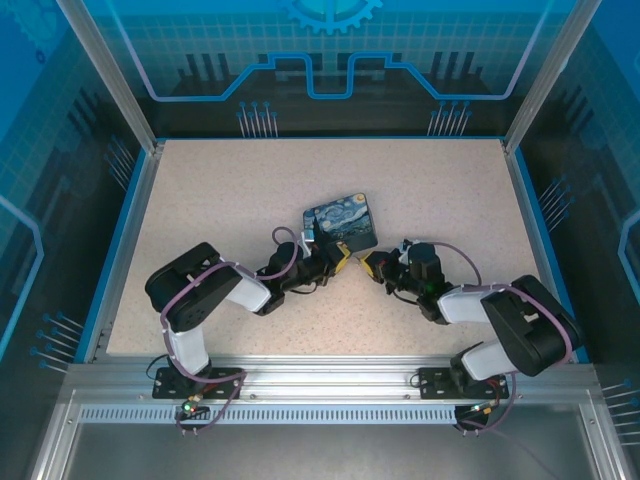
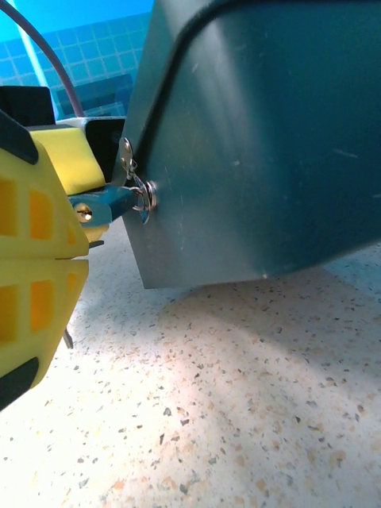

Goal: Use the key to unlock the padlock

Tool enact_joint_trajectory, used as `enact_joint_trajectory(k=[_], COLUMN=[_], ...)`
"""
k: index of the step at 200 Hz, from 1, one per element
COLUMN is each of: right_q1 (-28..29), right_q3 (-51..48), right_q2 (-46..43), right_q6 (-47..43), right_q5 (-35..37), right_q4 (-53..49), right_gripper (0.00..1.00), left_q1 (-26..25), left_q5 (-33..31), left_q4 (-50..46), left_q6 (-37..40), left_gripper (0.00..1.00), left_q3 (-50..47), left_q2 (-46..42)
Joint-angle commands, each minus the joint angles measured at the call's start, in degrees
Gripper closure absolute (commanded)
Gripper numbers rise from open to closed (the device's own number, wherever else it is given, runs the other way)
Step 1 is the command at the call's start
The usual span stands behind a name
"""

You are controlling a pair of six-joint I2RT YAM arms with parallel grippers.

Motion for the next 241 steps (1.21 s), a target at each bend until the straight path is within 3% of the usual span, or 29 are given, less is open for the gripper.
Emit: enact_joint_trajectory(k=[1, 241], right_q1=[0.91, 0.03], right_q3=[1.68, 1.07], right_q2=[0.73, -0.52], right_q6=[0.69, -0.34], right_q5=[1.21, 1.08], right_q4=[2.27, -0.67], right_gripper=[1.0, 1.0], left_q1=[-0.12, -0.53], left_q5=[-1.18, -1.44], left_q4=[5.18, 5.88], left_q6=[-1.31, -1.39], left_gripper=[1.0, 1.0], left_q3=[1.55, 1.46], left_q2=[0.84, 2.01])
